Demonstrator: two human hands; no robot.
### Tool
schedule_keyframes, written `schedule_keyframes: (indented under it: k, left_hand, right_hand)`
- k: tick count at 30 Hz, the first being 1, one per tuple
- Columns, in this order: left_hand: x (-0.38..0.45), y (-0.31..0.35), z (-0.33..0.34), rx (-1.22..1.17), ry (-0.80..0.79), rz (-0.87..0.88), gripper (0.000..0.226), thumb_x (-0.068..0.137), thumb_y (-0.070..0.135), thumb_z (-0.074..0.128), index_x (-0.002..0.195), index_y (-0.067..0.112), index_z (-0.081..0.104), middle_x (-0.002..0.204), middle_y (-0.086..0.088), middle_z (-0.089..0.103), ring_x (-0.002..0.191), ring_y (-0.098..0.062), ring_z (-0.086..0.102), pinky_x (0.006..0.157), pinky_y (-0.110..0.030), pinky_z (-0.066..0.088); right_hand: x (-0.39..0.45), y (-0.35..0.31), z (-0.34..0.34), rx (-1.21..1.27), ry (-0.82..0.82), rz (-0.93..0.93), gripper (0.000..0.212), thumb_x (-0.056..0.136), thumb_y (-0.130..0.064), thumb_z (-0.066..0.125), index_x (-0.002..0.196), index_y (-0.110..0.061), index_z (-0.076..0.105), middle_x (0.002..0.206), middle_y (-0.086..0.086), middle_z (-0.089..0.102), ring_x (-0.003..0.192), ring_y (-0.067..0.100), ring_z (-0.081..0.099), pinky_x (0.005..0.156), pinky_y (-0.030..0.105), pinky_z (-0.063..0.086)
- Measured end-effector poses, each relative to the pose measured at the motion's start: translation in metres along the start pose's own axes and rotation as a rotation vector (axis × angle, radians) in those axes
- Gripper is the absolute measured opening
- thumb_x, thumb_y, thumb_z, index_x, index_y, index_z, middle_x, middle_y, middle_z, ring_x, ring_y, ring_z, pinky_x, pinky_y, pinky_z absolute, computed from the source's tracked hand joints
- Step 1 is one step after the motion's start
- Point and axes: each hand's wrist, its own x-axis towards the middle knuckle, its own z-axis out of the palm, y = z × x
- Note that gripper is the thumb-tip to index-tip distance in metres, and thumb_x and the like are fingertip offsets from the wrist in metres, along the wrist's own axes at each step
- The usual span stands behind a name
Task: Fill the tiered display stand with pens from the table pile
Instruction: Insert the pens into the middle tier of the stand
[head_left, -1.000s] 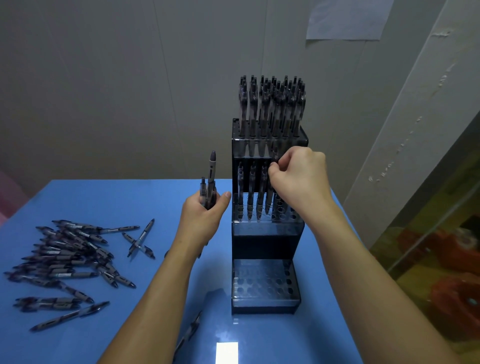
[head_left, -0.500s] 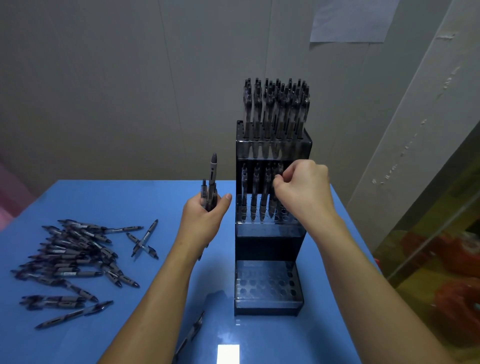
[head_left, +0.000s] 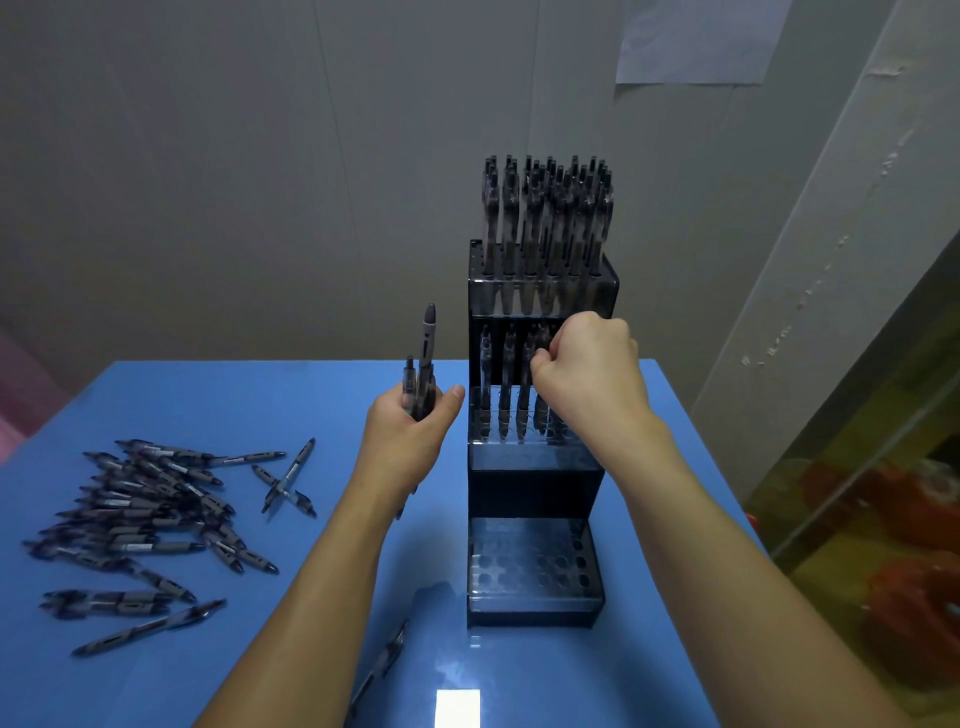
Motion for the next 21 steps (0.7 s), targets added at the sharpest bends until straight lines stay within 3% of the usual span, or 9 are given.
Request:
schedule_keyframes:
  k: [2, 9, 13, 17, 21]
  left_hand:
    - [0.000, 0.001, 0.000, 0.000, 0.002, 0.002, 0.035, 0.096, 0.040, 0.068, 0.079, 0.013, 0.055, 0.059, -0.003, 0.042, 0.048, -0.015, 0.036, 0.047, -0.030, 0.038]
    - [-0.004, 0.005, -0.001, -0.004, -0.001, 0.002, 0.035, 0.097, 0.040, 0.067, 0.083, 0.009, 0.058, 0.061, -0.007, 0.045, 0.051, -0.018, 0.039, 0.049, -0.031, 0.040]
    - [-0.005, 0.006, 0.000, -0.004, 0.004, 0.007, 0.034, 0.097, 0.039, 0.067, 0.079, 0.012, 0.057, 0.058, -0.003, 0.044, 0.048, -0.015, 0.038, 0.047, -0.029, 0.040]
    - [-0.008, 0.006, 0.001, -0.006, 0.010, -0.005, 0.035, 0.096, 0.040, 0.068, 0.079, 0.012, 0.056, 0.057, -0.003, 0.044, 0.048, -0.016, 0.038, 0.048, -0.030, 0.040]
    - [-0.014, 0.005, 0.002, -0.007, 0.022, -0.025, 0.034, 0.096, 0.041, 0.069, 0.079, 0.014, 0.056, 0.058, -0.003, 0.042, 0.049, -0.016, 0.036, 0.047, -0.030, 0.037]
  right_hand:
    - [0.001, 0.000, 0.002, -0.002, 0.000, 0.015, 0.042, 0.095, -0.008, 0.057, 0.057, -0.009, 0.039, 0.056, 0.006, 0.043, 0.054, 0.021, 0.045, 0.047, 0.025, 0.033]
    - [-0.002, 0.008, 0.005, 0.051, 0.024, 0.052, 0.043, 0.096, -0.012, 0.058, 0.057, -0.007, 0.041, 0.053, 0.003, 0.040, 0.046, 0.019, 0.042, 0.046, 0.023, 0.035]
    - [-0.001, 0.011, 0.003, 0.091, 0.008, 0.031, 0.032, 0.097, -0.017, 0.061, 0.072, 0.004, 0.062, 0.068, 0.011, 0.062, 0.063, 0.026, 0.061, 0.063, 0.035, 0.058]
    - [-0.004, 0.015, 0.005, 0.120, -0.033, 0.024, 0.026, 0.095, -0.015, 0.063, 0.082, 0.008, 0.067, 0.082, 0.020, 0.070, 0.076, 0.034, 0.068, 0.071, 0.045, 0.062]
    - [-0.003, 0.018, 0.009, 0.122, -0.042, 0.047, 0.035, 0.093, -0.013, 0.062, 0.064, 0.004, 0.054, 0.064, 0.013, 0.059, 0.062, 0.031, 0.062, 0.062, 0.041, 0.059]
